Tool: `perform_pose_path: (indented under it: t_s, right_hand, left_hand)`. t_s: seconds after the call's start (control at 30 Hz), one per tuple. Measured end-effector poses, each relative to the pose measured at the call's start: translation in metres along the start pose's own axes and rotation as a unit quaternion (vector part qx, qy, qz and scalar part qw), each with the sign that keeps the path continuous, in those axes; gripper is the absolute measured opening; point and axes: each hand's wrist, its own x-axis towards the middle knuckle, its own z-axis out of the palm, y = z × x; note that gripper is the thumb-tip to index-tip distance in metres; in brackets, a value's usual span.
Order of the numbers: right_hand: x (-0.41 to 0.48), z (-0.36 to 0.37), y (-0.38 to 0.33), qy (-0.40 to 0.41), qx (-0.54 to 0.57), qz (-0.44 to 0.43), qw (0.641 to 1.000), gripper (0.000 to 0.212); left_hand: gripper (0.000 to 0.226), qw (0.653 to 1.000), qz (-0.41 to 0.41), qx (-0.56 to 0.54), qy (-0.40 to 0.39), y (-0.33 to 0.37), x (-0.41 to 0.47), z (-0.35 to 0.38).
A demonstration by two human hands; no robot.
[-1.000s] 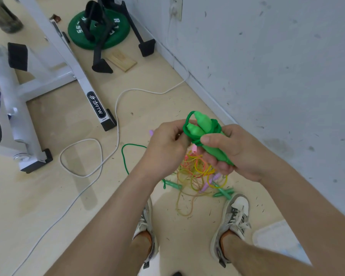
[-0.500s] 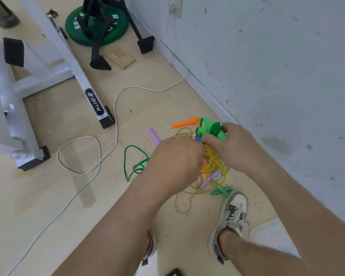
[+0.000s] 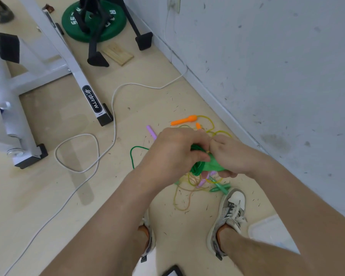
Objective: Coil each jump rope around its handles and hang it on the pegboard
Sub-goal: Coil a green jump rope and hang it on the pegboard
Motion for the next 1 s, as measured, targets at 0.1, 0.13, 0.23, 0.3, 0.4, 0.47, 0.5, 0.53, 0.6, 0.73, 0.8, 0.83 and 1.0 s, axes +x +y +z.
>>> perform_pose_path:
  t_s: [0.1,0.13,0.23,0.3,0.4,0.47,0.5,0.53,0.6,0.73,0.8,0.83,1.0]
  right_hand:
    - [-0.008,-0.003,-0.007,-0.047,0.057,-0.035,0.997,0.069]
    - [-0.010,-0.004,-0.009,-0.066,0.060,-0.045,0.995,0.074]
    - [-0.016,-0.010,-0.013,-0.136,0.030,-0.062,0.988,0.078]
    - [-0.020,-0.014,-0.016,-0.181,0.019,-0.068,0.981,0.069]
    - [-0.024,-0.019,-0.019,-0.233,0.048,-0.080,0.968,0.048]
    - [-0.026,-0.022,-0.020,-0.248,0.087,-0.111,0.959,0.036]
    - [-0.026,-0.024,-0.019,-0.246,0.114,-0.129,0.954,0.033]
    - [-0.026,-0.025,-0.018,-0.238,0.146,-0.145,0.949,0.033]
    - [-0.024,-0.027,-0.016,-0.193,0.213,-0.161,0.944,0.037]
    - [-0.017,-0.025,-0.010,-0.102,0.296,-0.161,0.936,0.043]
    - [-0.014,-0.024,-0.007,-0.070,0.316,-0.153,0.934,0.042]
    - [-0.013,-0.023,-0.007,-0.059,0.328,-0.146,0.932,0.047]
    - [-0.013,-0.024,-0.011,-0.043,0.434,-0.113,0.893,0.047]
  left_hand:
    - [0.018,0.990,-0.089,-0.103,0.044,0.000,0.004,-0.006]
    - [0.019,0.983,-0.114,-0.139,0.035,-0.001,0.004,-0.009]
    - [0.015,0.965,-0.143,-0.218,-0.037,-0.003,0.005,-0.016]
    - [0.012,0.951,-0.168,-0.252,-0.070,-0.005,0.005,-0.018]
    - [0.018,0.897,-0.208,-0.367,-0.130,-0.004,0.004,-0.019]
    - [0.020,0.877,-0.206,-0.415,-0.129,-0.002,0.005,-0.017]
    - [0.021,0.869,-0.199,-0.439,-0.110,0.000,0.005,-0.015]
    - [0.020,0.859,-0.196,-0.466,-0.083,0.004,0.006,-0.013]
    - [0.016,0.847,-0.188,-0.496,-0.018,0.009,0.009,-0.008]
    - [0.033,0.885,-0.170,-0.428,0.062,0.012,0.011,0.001]
    - [0.038,0.898,-0.165,-0.400,0.082,0.011,0.011,0.004]
    - [0.040,0.901,-0.166,-0.392,0.082,0.010,0.011,0.005]
    - [0.029,0.898,-0.188,-0.398,0.020,0.011,0.010,0.010]
